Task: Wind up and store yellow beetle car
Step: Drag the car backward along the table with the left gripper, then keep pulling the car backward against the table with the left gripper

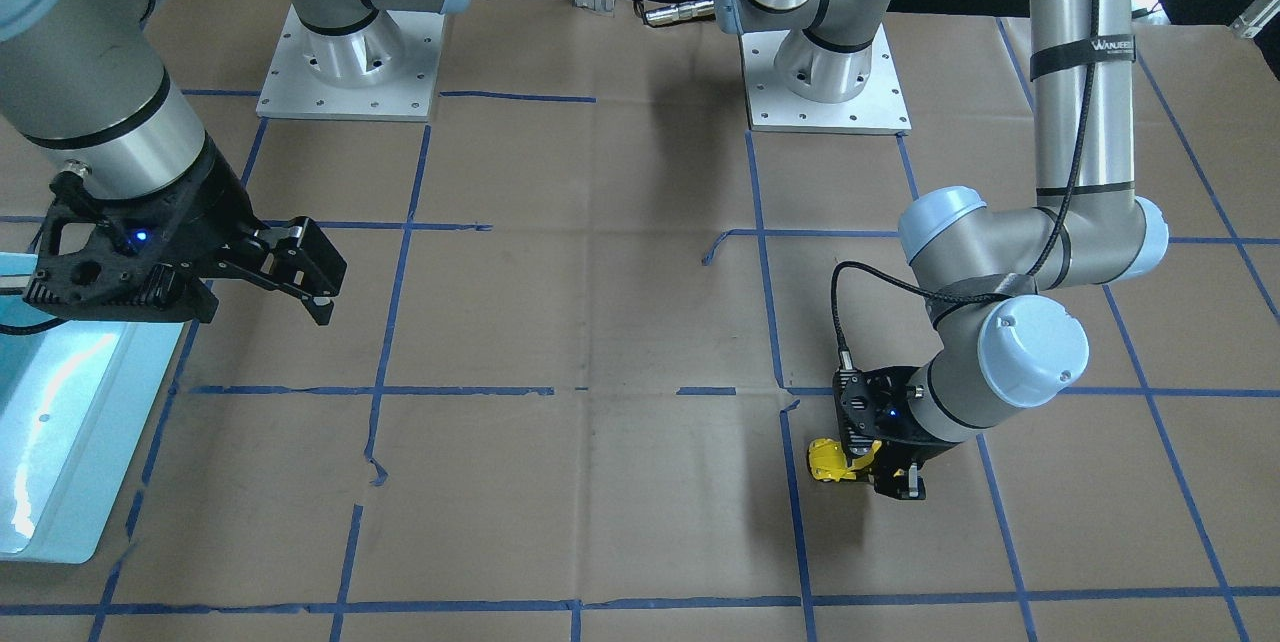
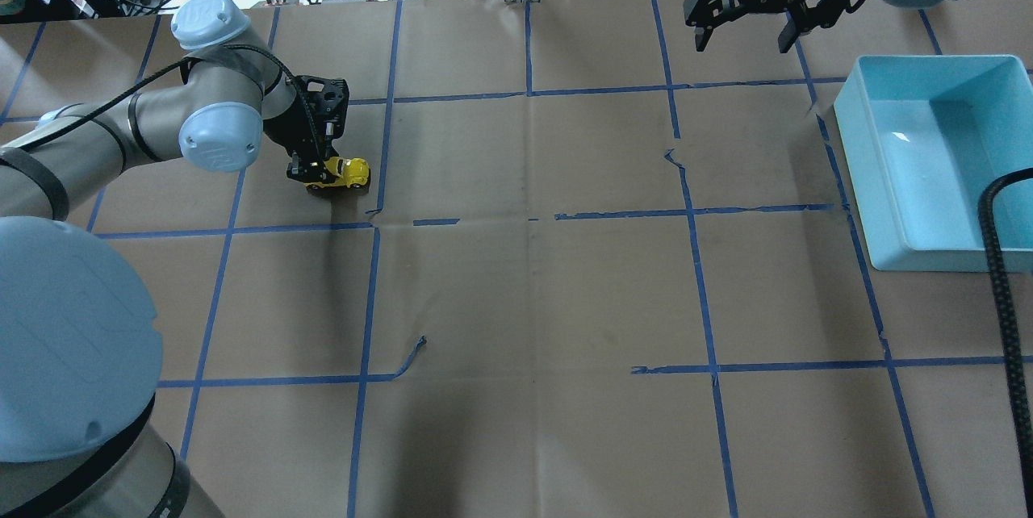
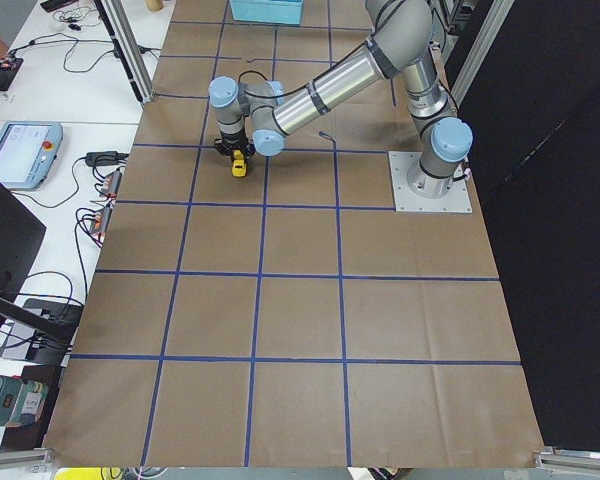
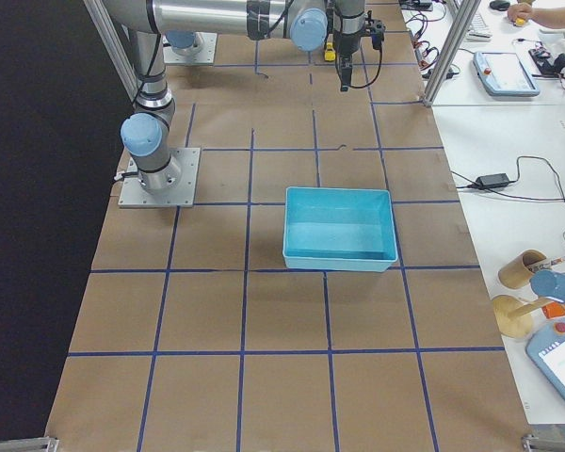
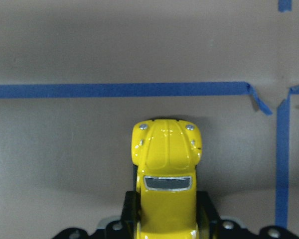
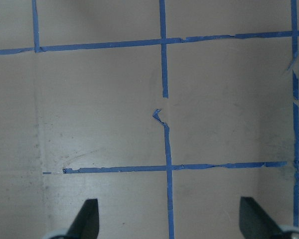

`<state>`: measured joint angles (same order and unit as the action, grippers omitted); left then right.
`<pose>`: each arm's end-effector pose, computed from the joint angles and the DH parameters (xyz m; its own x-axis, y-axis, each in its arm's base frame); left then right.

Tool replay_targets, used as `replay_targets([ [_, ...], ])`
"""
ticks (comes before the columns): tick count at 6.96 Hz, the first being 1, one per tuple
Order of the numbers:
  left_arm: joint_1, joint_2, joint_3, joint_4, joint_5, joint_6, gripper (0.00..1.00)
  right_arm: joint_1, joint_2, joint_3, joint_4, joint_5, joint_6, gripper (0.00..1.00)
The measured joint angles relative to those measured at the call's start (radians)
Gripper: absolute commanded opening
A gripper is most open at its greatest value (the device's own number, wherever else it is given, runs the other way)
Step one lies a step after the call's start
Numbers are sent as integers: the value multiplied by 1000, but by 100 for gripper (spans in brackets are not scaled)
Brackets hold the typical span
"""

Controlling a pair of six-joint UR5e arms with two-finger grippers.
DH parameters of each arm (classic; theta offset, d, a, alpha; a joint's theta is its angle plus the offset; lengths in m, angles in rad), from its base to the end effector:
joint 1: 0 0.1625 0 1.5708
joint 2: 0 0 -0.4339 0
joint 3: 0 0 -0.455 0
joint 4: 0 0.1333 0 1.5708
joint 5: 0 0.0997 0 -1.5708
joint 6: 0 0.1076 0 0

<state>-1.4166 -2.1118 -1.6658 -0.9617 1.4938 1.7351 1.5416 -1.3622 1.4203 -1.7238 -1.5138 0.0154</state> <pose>-0.0345 -0.6999 0.1542 0.0096 0.9999 0.0140 0.9967 -0.0085 -0.0803 0.1203 -0.6573 0.4631 -0.9975 0.0391 -0.0582 0.0444 0.9946 -0.0939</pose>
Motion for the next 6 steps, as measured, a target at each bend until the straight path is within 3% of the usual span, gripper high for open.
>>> replay_targets([
  [6,29,-1,0,0,1,10,0,0,0,2,1,3,1,100],
])
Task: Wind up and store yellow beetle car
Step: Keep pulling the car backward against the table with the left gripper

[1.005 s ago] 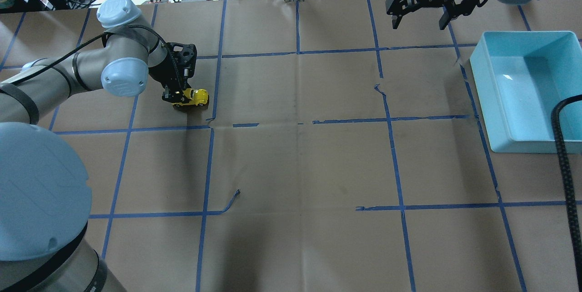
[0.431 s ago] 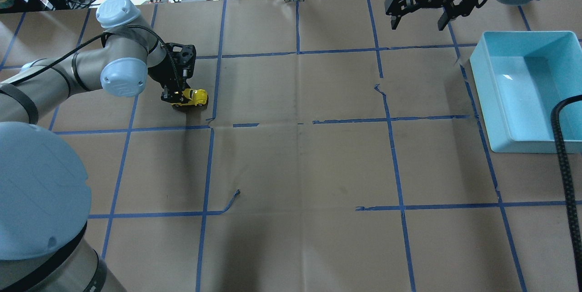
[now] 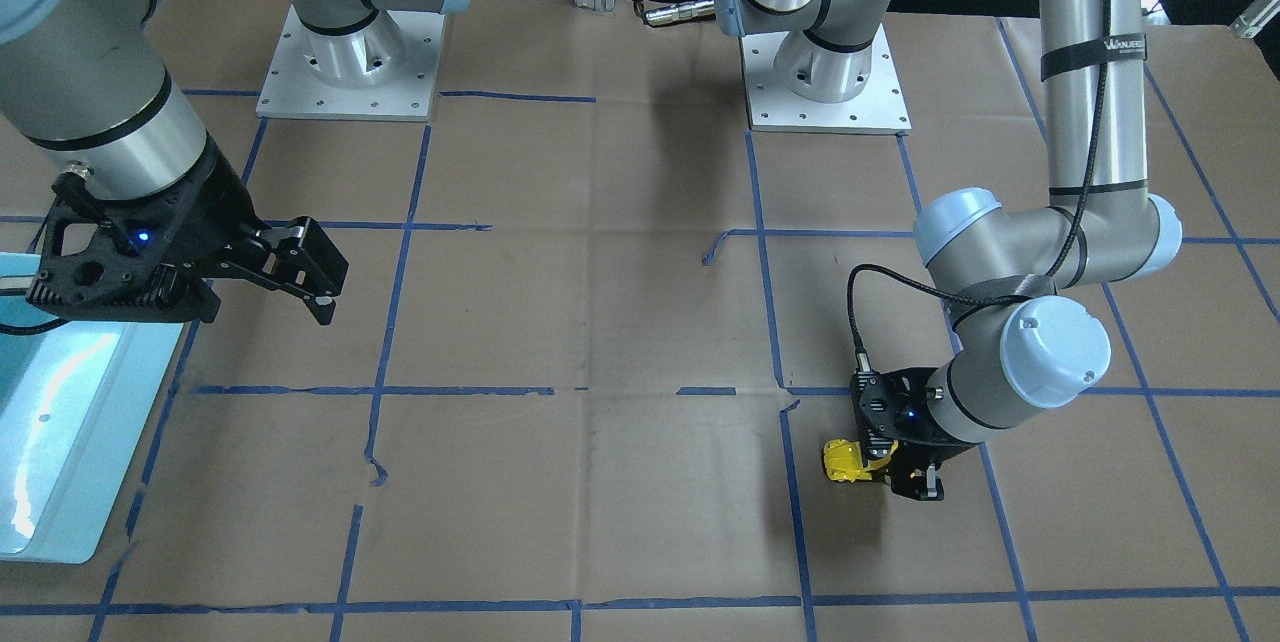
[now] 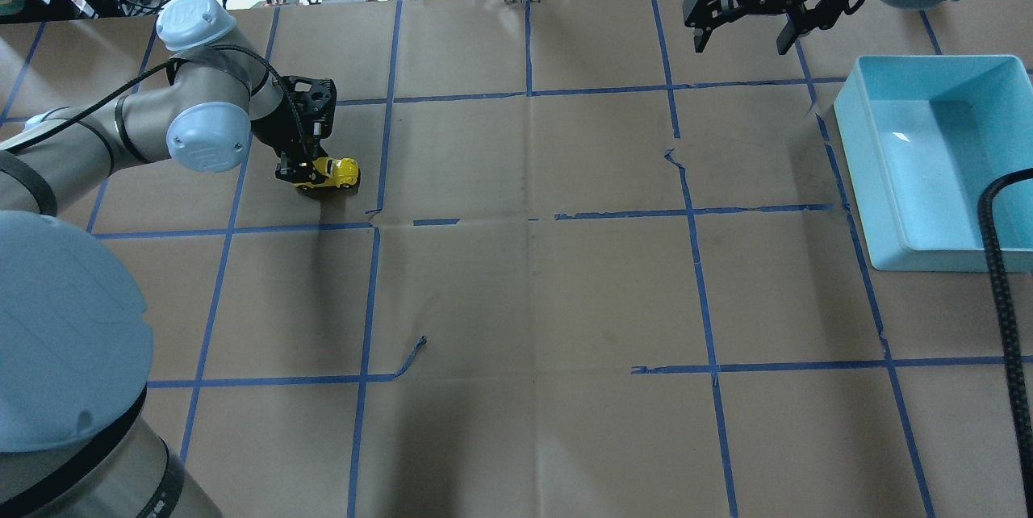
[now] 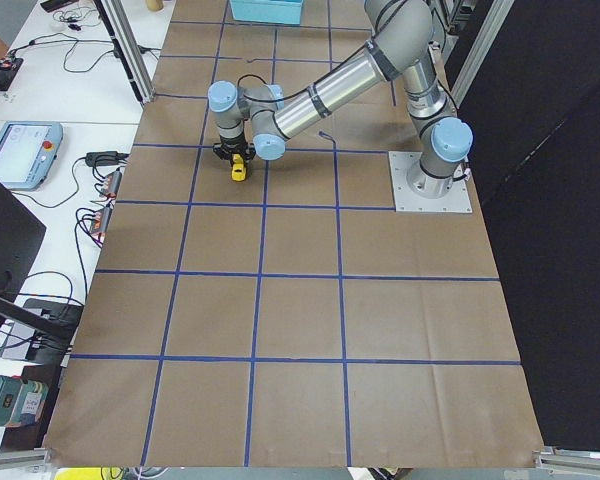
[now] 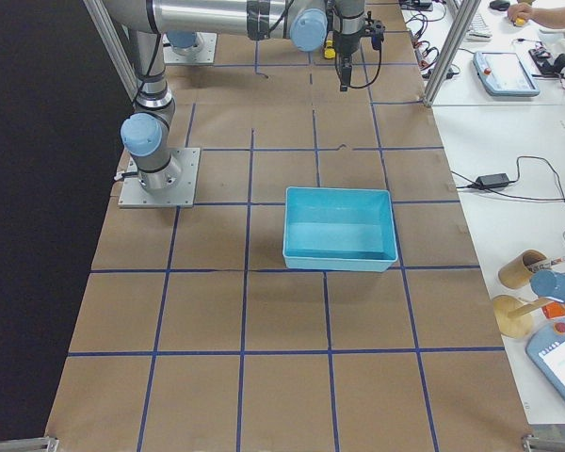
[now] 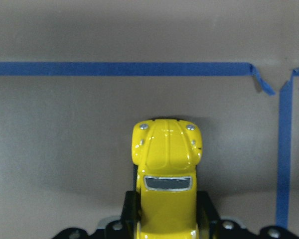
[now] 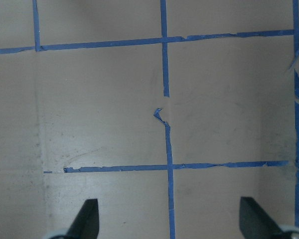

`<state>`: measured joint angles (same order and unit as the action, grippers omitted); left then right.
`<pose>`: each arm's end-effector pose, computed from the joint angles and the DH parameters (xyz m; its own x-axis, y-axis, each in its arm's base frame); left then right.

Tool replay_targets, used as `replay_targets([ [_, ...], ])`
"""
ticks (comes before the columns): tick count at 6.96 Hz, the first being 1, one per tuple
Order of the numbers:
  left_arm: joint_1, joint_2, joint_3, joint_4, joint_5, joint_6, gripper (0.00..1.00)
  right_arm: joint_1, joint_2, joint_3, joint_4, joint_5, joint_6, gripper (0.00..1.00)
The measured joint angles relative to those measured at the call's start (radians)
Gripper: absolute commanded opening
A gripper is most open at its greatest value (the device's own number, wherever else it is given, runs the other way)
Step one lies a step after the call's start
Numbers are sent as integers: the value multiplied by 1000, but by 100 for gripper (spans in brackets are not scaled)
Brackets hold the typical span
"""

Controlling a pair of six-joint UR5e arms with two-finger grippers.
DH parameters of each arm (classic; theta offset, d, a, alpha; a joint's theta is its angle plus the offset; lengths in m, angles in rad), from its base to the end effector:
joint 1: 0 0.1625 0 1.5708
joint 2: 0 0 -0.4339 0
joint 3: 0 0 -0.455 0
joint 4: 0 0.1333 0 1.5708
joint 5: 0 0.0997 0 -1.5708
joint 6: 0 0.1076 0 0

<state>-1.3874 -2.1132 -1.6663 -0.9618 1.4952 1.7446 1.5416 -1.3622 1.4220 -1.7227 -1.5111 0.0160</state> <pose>-0.0139 -0.7003 0.1530 -0.0101 0.9998 0.0154 0.9968 0.0113 -0.0794 0.1206 -0.6570 0.4620 -0.9974 0.0396 -0.0609 0.0450 0.9948 -0.0910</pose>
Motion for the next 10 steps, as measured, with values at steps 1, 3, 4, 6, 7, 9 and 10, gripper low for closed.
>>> replay_targets([
  [1,1,0,0,0,2,1,0,0,0,0,0,0,0,100],
  [3,14,1,0,0,9,5,0,0,0,0,0,0,-1,100],
  [4,27,0,0,0,10,22,0,0,0,0,0,0,0,100],
  [6,40,-1,-1,0,11,54,0,0,0,0,0,0,0,100],
  [7,47,-1,0,0,11,59,0,0,0,0,0,0,0,100],
  [9,54,-1,0,0,11,61,0,1,0,0,0,0,0,100],
  [10,55,-1,0,0,11,69,0,1,0,-1,0,0,0,100],
])
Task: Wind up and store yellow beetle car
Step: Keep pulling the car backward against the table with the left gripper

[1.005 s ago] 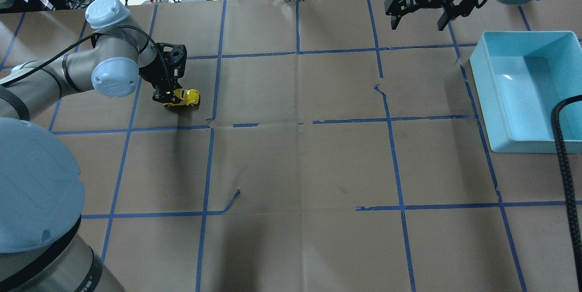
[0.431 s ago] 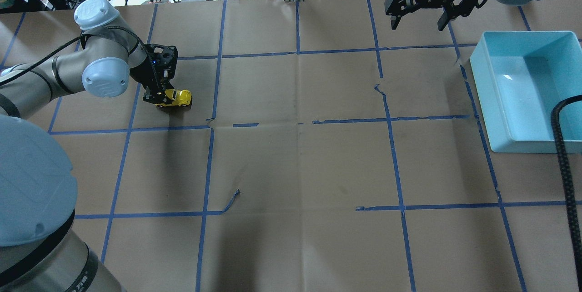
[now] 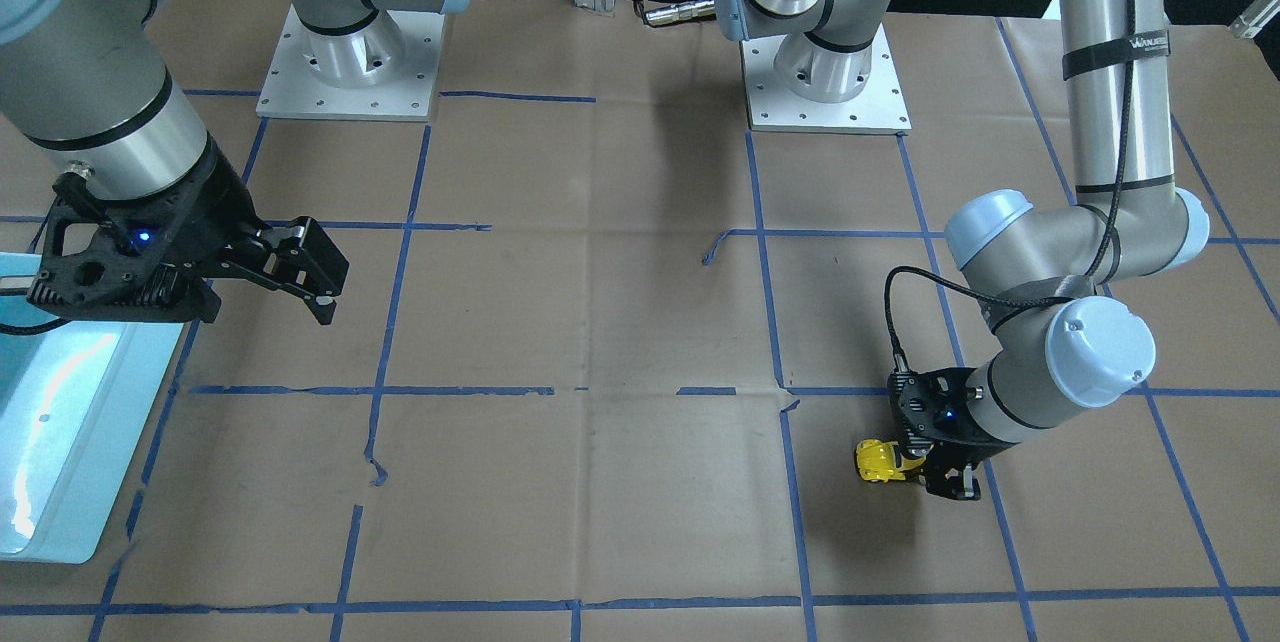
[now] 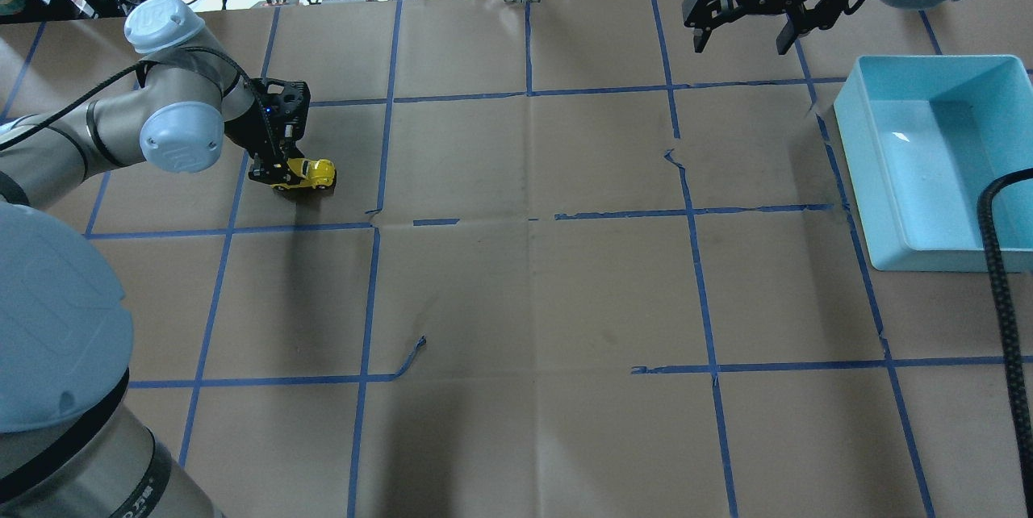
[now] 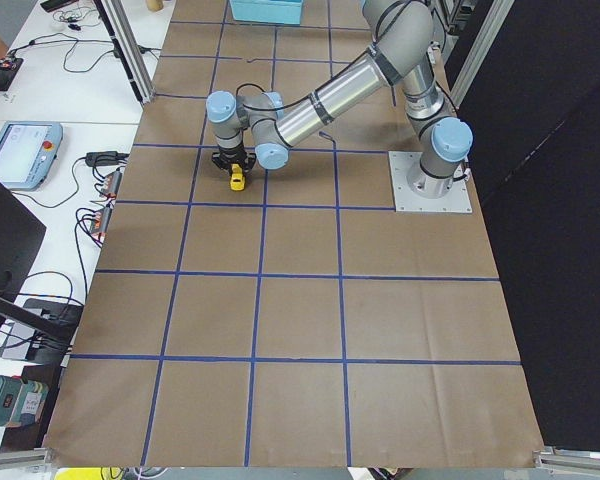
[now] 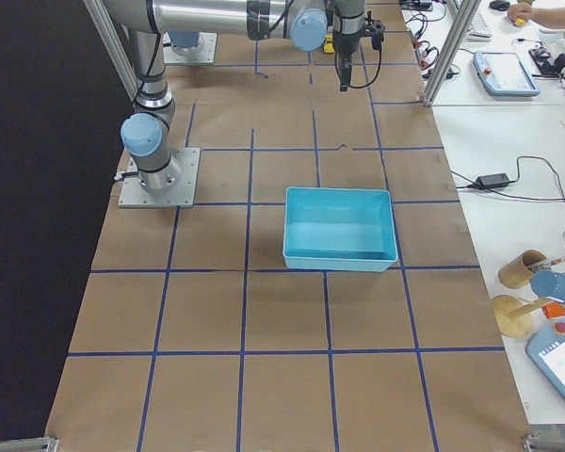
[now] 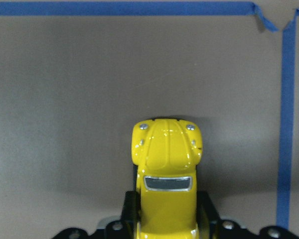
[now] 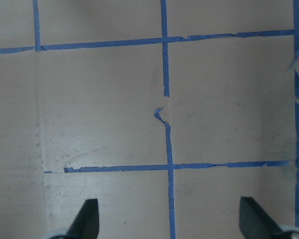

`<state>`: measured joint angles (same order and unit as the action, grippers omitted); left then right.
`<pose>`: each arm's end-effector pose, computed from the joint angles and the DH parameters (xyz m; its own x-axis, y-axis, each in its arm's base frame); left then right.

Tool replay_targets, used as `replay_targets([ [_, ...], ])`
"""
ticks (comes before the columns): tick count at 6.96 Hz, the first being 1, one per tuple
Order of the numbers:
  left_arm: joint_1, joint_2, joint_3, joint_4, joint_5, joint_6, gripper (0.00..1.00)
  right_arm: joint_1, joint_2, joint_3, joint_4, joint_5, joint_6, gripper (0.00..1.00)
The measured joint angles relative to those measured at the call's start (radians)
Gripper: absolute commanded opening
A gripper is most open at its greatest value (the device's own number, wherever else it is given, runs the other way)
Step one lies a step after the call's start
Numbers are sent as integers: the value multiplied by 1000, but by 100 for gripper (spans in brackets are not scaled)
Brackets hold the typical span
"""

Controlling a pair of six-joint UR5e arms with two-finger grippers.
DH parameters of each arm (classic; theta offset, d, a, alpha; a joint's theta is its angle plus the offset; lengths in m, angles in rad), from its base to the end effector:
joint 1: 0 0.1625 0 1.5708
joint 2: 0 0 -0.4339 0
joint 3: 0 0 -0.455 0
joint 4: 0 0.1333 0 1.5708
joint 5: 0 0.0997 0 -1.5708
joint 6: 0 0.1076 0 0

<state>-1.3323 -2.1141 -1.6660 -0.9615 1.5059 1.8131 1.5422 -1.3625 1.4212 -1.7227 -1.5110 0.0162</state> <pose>0.0258 -0.6999 0.1525 0.0033 0.9999 0.0128 0.9975 -0.0024 -0.0699 0.1210 -0.6569 0.4627 -0.9974 0.0391 -0.0610 0.0446 0.9947 -0.0921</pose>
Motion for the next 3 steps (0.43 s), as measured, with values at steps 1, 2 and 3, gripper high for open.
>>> replay_targets([
  [1,1,0,0,1,0,10,0,0,-1,-1,0,0,0,100],
  [2,3,0,0,1,0,16,0,0,-1,-2,0,0,1,100],
  [3,10,0,0,1,0,19,0,1,-1,-2,0,0,1,100],
])
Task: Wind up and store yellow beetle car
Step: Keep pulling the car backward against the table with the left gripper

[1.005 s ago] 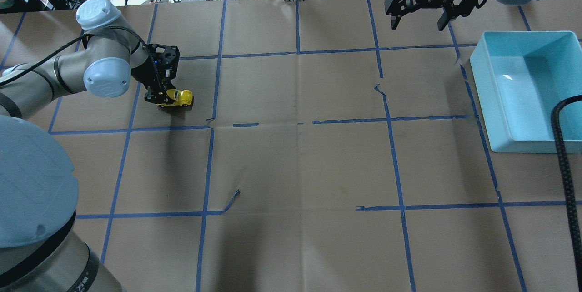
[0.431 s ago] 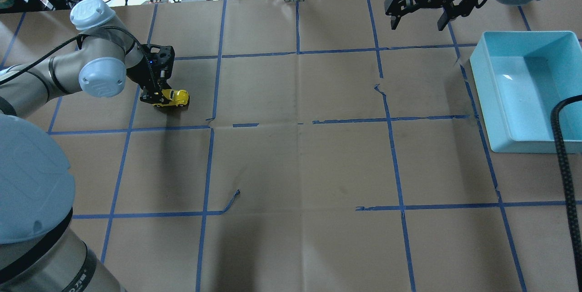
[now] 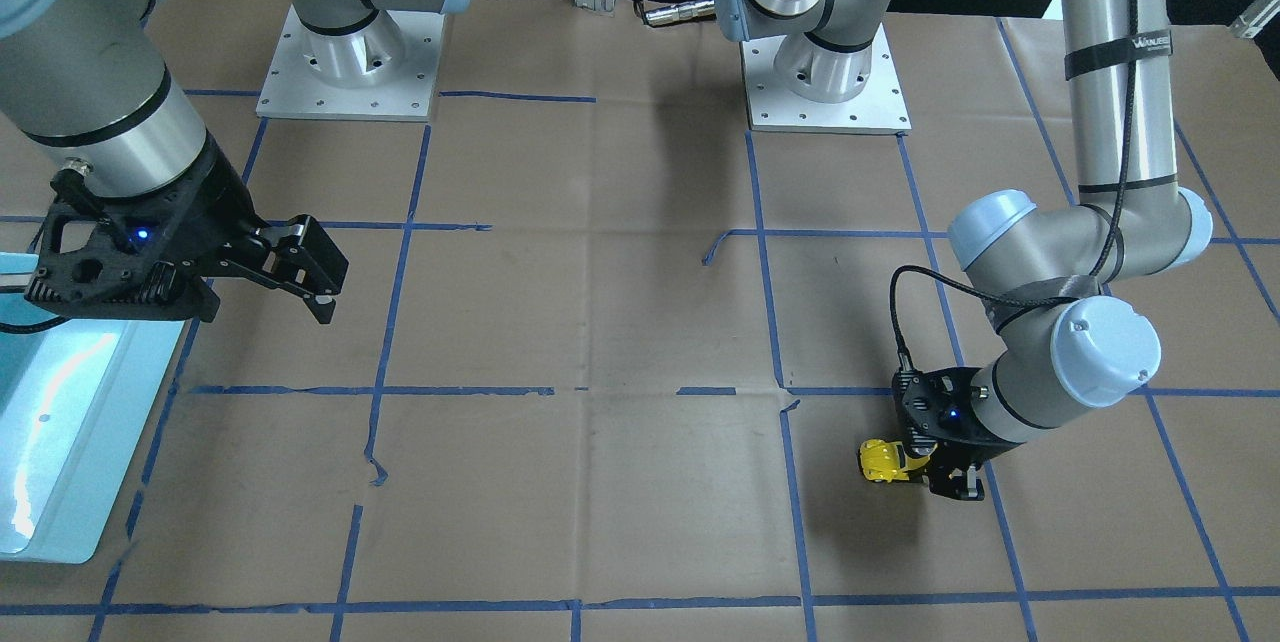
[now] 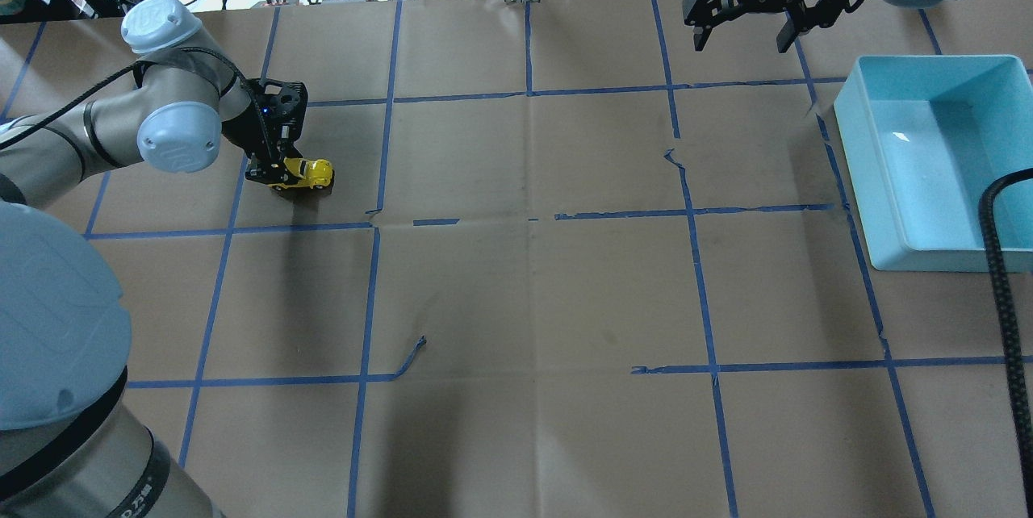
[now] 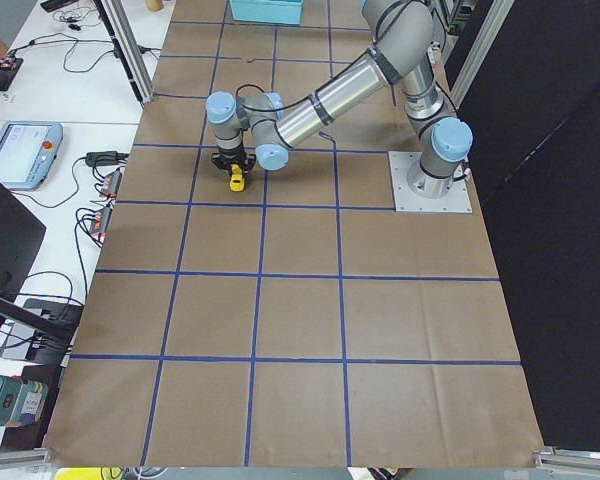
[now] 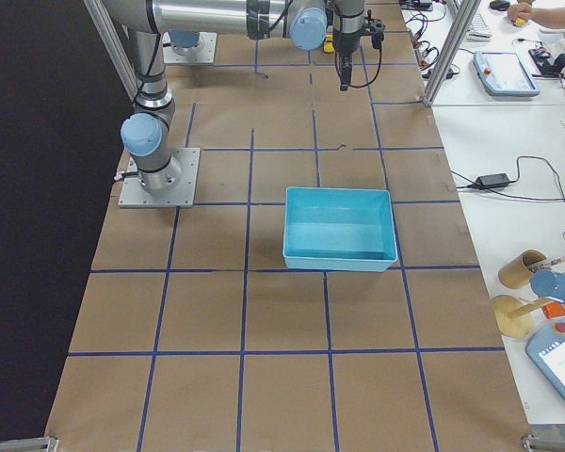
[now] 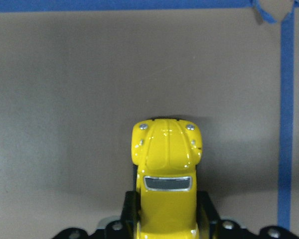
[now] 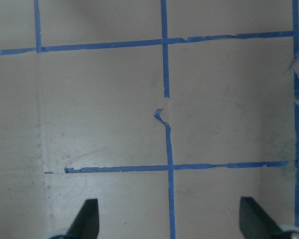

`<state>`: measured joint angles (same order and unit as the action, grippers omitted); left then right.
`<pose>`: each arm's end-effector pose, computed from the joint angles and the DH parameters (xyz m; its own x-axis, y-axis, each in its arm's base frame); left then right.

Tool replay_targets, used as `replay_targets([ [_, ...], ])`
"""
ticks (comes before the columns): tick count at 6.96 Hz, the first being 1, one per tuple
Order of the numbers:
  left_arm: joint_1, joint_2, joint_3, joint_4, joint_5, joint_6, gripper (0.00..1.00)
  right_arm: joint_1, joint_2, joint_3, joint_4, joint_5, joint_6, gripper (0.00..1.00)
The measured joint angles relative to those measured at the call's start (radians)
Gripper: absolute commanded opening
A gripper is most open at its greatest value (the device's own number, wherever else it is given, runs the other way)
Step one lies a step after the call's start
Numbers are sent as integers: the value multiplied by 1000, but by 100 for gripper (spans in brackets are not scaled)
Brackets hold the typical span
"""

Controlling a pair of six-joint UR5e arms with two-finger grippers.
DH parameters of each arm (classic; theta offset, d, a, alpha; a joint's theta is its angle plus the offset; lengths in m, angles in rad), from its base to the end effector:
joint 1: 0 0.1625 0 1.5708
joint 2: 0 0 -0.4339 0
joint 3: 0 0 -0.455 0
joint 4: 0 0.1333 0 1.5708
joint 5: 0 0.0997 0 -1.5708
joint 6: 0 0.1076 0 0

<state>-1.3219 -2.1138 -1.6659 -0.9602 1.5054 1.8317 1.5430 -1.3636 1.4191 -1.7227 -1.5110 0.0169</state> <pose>0.0331 -0.6998 0.1529 0.0114 0.9999 0.0097 0.9975 -0.0107 -0.0702 0.1215 -0.6568 0.4646 -0.9974 0.0388 -0.0611 0.0445 0.9945 -0.0952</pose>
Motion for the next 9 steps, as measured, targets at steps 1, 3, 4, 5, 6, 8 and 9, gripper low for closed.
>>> replay_targets([
  [1,8,0,0,0,-1,1,0,0,-1,0,0,0,0,100],
  [3,14,0,0,-1,-1,1,0,0,0,0,0,0,0,100],
  [4,14,0,0,-1,-1,2,0,0,1,1,0,0,0,100],
  [5,15,0,0,-2,0,2,0,0,3,2,0,0,-1,100],
  [6,17,1,0,-2,0,3,0,0,5,3,0,0,-1,100],
  [8,30,1,-1,-2,-1,3,0,0,8,2,0,0,-1,100],
  [9,36,1,-1,-2,0,3,0,0,8,2,0,5,0,100],
])
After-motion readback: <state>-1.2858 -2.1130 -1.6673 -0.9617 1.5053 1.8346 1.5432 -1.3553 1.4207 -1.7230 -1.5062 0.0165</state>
